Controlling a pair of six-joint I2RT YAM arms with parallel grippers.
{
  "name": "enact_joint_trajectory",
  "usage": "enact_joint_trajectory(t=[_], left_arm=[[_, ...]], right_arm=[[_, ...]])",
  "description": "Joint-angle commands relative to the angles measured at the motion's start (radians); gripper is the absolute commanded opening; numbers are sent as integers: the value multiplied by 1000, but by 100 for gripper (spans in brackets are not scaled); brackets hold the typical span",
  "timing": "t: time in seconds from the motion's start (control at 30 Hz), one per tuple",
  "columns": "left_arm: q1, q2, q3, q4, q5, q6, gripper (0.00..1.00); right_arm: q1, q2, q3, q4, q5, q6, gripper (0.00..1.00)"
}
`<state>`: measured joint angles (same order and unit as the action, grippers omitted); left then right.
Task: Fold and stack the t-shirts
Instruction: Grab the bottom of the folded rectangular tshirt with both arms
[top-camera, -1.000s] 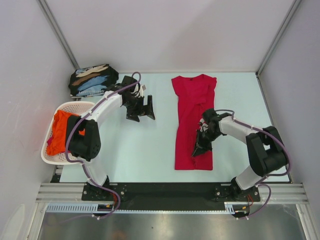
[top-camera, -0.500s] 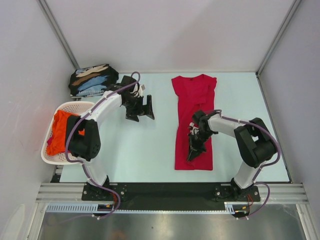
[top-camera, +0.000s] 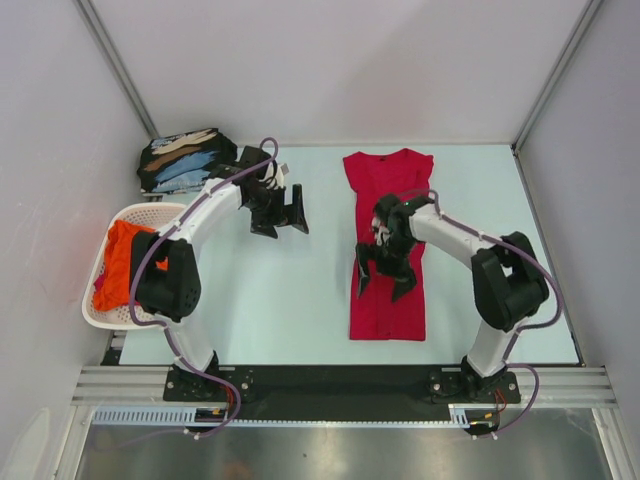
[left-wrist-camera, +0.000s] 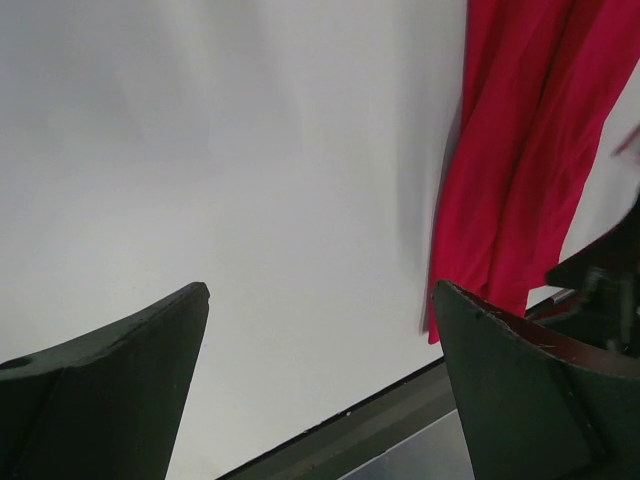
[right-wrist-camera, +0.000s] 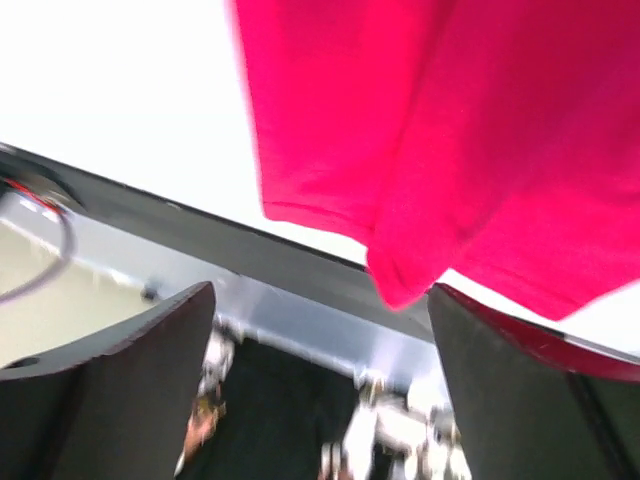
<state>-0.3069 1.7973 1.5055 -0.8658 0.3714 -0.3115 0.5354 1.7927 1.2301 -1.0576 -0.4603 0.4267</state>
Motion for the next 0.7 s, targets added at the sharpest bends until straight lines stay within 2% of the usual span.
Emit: enact_joint_trajectory(t=[0.0, 0.1, 0.2, 0.33, 0.47, 0.67], left_arm=[[8, 1, 13, 16, 35, 14, 100], [8, 7, -10, 51, 79, -15, 100], [-4, 28, -44, 125, 150, -60, 100], [-57, 89, 13, 152, 182, -75, 100], [-104, 151, 39, 198, 225, -121, 100], [-155, 207, 131, 221, 279, -153, 100]], right_arm=[[-54, -137, 167, -84, 156, 3, 96], [-133, -214, 163, -41, 188, 30, 96], [-227, -271, 74, 10, 251, 50, 95], [-327, -340, -30, 85, 301, 31, 93], [-376, -313, -75, 195, 279, 24, 90], [-388, -208, -15, 275, 236, 38, 84]])
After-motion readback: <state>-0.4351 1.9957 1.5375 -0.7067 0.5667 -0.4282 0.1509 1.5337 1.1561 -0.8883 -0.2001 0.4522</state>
